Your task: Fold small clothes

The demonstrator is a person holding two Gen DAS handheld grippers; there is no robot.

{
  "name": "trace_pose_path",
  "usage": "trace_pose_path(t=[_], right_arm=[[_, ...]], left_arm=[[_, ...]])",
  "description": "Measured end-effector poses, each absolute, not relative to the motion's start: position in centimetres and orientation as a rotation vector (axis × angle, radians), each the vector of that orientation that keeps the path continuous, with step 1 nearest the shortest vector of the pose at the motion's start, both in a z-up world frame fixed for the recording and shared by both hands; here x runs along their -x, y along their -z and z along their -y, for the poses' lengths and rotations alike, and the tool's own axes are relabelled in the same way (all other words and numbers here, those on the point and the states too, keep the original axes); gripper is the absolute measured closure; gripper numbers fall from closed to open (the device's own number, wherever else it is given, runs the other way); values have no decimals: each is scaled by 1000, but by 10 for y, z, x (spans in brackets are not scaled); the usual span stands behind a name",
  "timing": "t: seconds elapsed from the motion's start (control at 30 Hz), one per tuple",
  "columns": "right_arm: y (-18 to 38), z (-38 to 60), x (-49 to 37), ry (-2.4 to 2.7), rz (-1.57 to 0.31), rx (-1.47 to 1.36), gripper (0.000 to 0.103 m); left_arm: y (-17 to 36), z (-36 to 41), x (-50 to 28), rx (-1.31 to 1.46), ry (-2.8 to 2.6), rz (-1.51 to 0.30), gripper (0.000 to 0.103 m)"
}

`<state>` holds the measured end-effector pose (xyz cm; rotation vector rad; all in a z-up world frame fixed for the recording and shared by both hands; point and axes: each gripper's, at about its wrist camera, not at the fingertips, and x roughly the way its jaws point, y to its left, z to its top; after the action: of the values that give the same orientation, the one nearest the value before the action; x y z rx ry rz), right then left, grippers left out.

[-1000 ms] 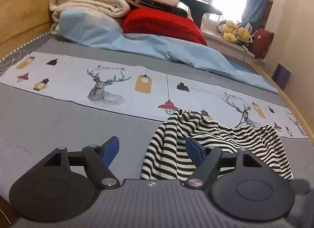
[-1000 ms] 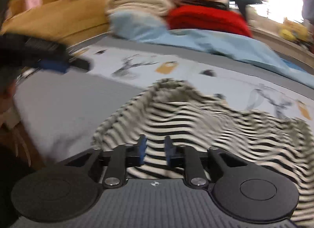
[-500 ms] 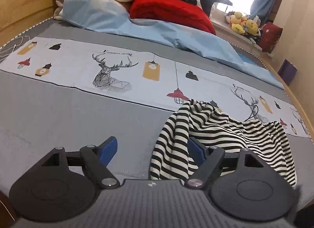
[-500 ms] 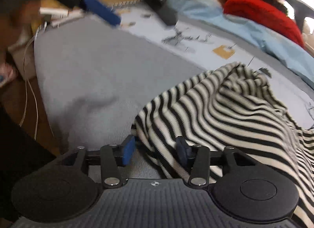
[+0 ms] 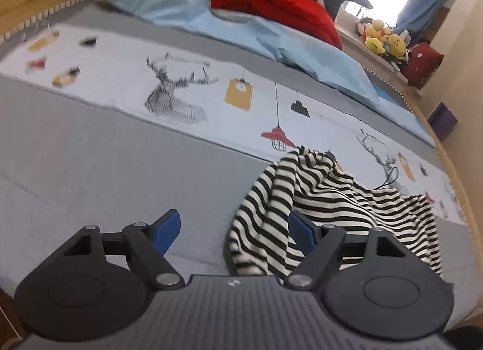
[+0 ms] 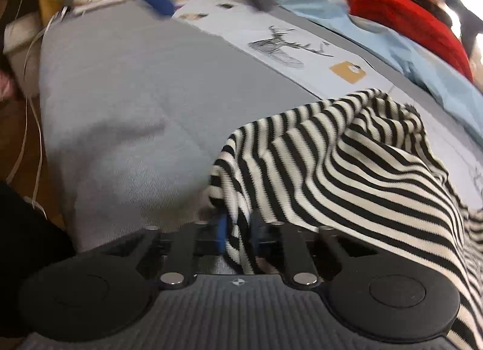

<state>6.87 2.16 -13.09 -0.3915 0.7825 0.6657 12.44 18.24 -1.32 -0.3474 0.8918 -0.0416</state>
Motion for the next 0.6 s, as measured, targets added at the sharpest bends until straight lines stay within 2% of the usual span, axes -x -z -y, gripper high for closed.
trace_pose_path(t=[0.27, 0.6], right_arm=[[85, 30, -58, -676, -674, 157, 94], [54, 93, -37, -704, -614, 12, 95]], left_arm=[[55, -182, -162, 776, 279, -1089, 16], [107, -126, -218, 827, 287, -1278, 16]])
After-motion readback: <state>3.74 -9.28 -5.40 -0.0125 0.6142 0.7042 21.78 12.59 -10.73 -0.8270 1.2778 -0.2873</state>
